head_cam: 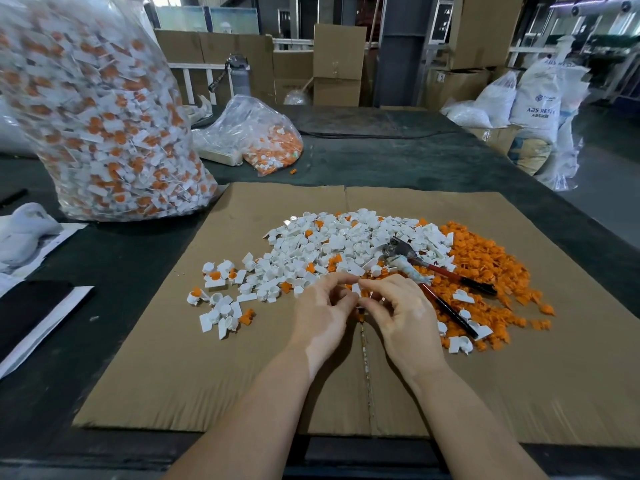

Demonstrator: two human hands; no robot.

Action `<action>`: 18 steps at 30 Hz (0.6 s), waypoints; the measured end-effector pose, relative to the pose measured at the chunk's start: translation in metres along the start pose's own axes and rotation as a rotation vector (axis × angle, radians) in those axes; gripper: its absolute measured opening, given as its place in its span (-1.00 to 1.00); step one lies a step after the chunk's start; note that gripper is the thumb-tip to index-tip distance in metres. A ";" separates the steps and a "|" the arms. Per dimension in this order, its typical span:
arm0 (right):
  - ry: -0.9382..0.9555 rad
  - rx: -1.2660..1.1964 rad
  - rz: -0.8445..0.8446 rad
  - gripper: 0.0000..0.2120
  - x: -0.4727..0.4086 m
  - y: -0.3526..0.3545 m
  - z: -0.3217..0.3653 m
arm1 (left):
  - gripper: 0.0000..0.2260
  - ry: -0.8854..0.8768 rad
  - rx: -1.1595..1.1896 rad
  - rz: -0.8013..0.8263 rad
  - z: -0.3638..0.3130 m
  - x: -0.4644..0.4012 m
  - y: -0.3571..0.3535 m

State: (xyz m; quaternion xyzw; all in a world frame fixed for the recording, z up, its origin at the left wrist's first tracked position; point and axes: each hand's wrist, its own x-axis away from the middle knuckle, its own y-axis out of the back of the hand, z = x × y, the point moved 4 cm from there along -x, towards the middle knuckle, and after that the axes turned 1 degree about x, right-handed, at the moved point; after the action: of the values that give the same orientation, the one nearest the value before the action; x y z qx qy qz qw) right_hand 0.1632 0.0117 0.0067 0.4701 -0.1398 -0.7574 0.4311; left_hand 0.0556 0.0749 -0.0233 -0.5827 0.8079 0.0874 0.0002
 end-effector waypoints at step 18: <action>0.033 0.118 -0.015 -0.68 -0.007 0.008 0.000 | -0.91 0.097 0.167 0.001 -0.008 -0.005 -0.001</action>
State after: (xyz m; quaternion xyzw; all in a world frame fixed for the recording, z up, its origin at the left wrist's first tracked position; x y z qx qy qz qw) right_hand 0.1690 0.0122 0.0153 0.5081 -0.1734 -0.7431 0.3994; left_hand 0.0586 0.0783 -0.0146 -0.5838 0.8118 -0.0085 0.0096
